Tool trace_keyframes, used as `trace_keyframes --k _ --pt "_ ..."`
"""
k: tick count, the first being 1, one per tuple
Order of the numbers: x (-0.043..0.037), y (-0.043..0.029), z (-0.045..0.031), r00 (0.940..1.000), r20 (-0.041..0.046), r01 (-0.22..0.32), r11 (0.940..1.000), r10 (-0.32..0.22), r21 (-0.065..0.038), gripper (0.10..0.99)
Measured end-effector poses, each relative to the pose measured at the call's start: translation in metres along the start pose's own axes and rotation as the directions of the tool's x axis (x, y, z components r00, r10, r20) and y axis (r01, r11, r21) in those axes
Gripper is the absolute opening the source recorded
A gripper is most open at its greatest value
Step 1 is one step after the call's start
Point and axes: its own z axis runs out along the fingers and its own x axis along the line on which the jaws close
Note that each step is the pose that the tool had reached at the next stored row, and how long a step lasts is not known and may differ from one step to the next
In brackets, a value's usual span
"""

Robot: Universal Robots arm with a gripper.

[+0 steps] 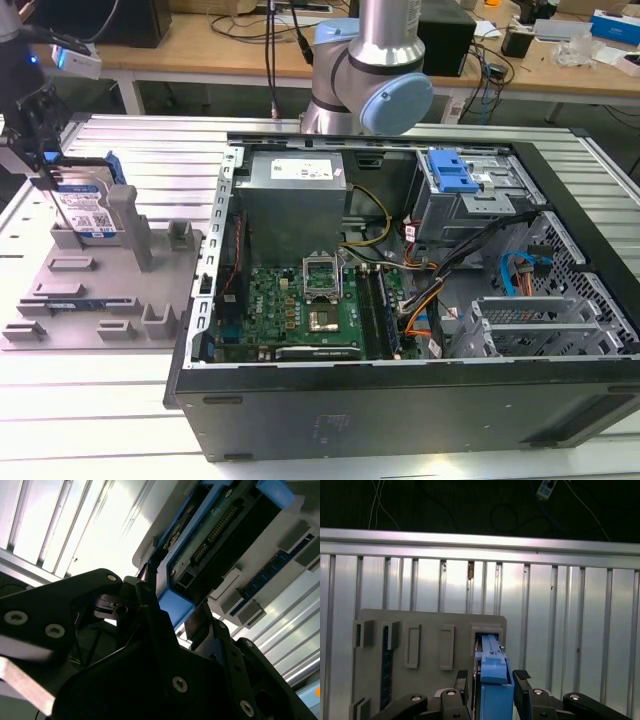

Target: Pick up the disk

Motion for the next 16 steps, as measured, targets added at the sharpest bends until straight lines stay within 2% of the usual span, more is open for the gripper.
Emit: trace_keyframes --k 12,13,14,16 --pt "-0.0001 0.0 0.001 1.0 0.0 0.0 1.0 0.0 0.0 0.482" --pt "-0.0001 0.0 0.0011 1.0 -0.0001 0.0 1.0 0.0 0.0 0.467" --pt "-0.0001 0.0 0.0012 1.0 0.0 0.0 1.0 0.0 0.0 0.369" --pt "-0.0001 0.0 0.0018 1.0 0.0 0.0 1.0 0.0 0.0 0.369"
